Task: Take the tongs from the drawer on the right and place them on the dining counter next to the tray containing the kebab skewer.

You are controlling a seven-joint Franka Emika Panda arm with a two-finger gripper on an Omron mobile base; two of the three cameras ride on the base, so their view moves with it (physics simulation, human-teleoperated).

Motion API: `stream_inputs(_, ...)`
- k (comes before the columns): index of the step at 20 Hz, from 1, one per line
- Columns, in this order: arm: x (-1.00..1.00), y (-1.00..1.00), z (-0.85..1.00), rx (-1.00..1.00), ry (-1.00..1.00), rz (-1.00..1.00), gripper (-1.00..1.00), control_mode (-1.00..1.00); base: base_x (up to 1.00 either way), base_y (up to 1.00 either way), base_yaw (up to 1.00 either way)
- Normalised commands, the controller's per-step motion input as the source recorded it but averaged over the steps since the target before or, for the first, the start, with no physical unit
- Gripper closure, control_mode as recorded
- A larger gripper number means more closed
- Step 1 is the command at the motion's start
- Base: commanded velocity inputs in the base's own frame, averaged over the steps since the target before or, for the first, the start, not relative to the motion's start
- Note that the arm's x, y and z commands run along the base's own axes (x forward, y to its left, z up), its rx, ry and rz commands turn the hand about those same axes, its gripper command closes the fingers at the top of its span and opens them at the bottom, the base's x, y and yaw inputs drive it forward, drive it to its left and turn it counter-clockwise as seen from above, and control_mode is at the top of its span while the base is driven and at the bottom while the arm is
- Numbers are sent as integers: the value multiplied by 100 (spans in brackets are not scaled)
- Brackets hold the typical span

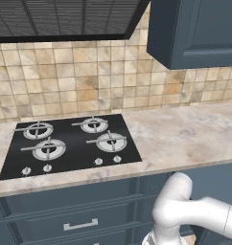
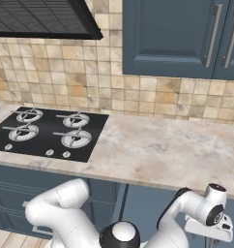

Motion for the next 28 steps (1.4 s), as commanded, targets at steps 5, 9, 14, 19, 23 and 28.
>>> stream_inputs(5,7,-14,-13,5,0,1,-100,-100,0,0,0)
stream_inputs(9,9,-9,-18,4,0,1,-100,-100,0,0,0)
stream_inputs(14,12,-2,-23,2,0,0,-100,-100,0,0,0)
stream_inputs(19,7,-6,-21,2,0,0,-100,-100,0,0,0)
stream_inputs(23,0,-20,-14,0,0,0,-100,-100,0,0,0)
stream_inputs(28,5,-17,-13,0,0,0,-100,-100,0,0,0)
